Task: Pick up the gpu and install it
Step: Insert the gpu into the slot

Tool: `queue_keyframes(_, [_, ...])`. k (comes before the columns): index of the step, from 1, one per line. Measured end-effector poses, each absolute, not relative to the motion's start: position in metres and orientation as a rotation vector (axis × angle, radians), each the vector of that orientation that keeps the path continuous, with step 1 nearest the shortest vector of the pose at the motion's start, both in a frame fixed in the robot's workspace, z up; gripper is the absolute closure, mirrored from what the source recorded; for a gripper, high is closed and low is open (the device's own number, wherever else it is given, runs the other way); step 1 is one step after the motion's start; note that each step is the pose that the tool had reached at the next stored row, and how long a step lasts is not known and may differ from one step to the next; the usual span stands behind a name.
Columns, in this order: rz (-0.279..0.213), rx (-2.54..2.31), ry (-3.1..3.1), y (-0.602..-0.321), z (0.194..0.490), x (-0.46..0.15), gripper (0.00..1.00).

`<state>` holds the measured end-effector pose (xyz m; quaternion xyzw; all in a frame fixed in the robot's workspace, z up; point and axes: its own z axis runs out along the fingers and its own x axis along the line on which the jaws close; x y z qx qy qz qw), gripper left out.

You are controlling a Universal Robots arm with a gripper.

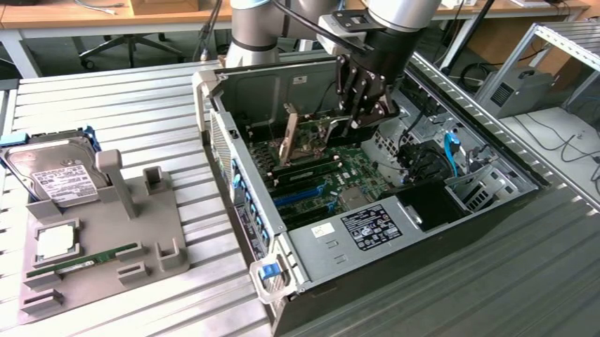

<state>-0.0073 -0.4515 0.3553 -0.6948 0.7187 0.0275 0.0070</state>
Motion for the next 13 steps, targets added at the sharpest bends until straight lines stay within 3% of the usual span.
queue_keyframes(13, [0.086, -2.173, 2.248, -0.4515, 0.3490, -0.0073, 0.73])
